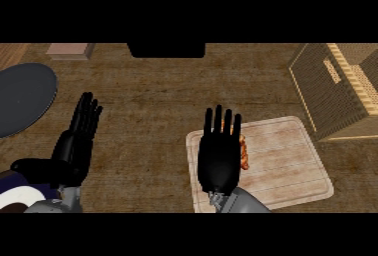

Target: Pick the croissant from the cutting board and place it in the basket

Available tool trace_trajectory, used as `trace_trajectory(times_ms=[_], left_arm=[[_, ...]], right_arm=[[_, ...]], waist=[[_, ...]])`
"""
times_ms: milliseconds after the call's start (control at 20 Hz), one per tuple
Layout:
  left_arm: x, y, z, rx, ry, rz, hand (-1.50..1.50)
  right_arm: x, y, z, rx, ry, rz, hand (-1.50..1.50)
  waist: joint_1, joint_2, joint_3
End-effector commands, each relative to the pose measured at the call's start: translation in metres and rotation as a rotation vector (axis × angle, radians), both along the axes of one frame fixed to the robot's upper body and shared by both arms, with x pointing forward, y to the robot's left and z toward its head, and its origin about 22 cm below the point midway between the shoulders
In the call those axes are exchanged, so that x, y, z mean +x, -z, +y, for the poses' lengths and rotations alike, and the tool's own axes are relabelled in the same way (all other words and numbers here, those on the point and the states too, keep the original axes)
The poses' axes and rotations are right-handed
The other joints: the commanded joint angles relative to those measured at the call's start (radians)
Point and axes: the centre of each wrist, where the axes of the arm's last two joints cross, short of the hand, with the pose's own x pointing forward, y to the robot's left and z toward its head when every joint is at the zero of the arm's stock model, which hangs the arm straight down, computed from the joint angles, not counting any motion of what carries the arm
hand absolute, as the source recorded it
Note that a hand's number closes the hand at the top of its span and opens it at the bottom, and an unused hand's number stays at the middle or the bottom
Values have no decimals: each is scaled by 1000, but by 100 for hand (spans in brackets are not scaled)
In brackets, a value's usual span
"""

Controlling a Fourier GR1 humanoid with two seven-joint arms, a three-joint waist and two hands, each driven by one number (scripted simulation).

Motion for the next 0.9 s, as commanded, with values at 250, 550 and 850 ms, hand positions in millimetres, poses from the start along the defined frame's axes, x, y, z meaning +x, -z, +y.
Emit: trace_trajectory(times_ms=[250, 550, 850], left_arm=[[-3, -8, 3, -17, -5, -2, 0], [-13, 5, -1, -4, -5, 7, 0], [-2, 7, -13, -14, 9, -7, 0]], right_arm=[[2, 14, -15, -10, 137, 36, -150], [3, 31, -13, -11, 137, 51, -150], [7, 41, -24, 13, 115, 61, -150]], waist=[[-4, -1, 0], [-1, -1, 0], [-4, 0, 0]])
